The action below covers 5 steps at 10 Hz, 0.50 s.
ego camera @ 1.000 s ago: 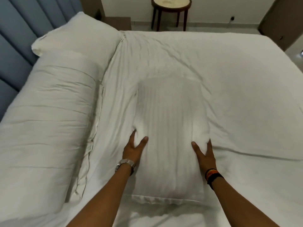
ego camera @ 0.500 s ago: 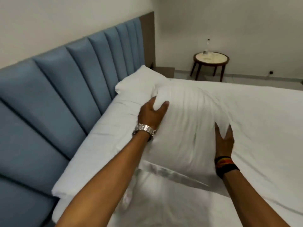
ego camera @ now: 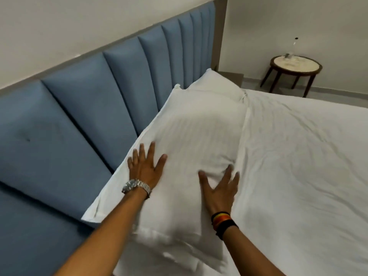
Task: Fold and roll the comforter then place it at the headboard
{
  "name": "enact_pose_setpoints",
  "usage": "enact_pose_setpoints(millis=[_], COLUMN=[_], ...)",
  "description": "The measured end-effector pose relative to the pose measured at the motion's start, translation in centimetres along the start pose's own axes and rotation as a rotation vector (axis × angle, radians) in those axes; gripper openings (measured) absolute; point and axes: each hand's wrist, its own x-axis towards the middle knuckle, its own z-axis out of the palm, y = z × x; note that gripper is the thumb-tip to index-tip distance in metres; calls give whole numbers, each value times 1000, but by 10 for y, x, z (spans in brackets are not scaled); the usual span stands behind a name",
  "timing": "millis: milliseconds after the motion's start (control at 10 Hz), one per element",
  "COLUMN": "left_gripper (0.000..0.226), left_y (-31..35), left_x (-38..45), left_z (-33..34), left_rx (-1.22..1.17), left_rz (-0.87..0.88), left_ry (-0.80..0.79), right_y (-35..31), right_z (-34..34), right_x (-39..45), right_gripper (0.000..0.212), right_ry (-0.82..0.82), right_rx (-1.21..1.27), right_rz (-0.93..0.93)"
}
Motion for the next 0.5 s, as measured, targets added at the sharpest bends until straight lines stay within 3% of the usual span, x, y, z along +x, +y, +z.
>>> enact_pose_setpoints(millis=[100,200,300,500], left_gripper=[80,80,78,77], left_y=[-12,-29,-32,-2], left_x=[18,21,12,15], left_z=[24,49,61,11], left_rx=[-47,-41,-14,-55], left_rz=[23,7,-5,8], left_ry=[38,-9,-88,-62], right_y=[-12,0,22,-16], right_z=[29,51,54,13], right_x=[34,51,50,34], right_gripper=[108,96,94,95], right_ry=[130,-27,-168,-242], right_rx=[-294,-537,-607,-490], right_rz=[-326,-337,-222,-248])
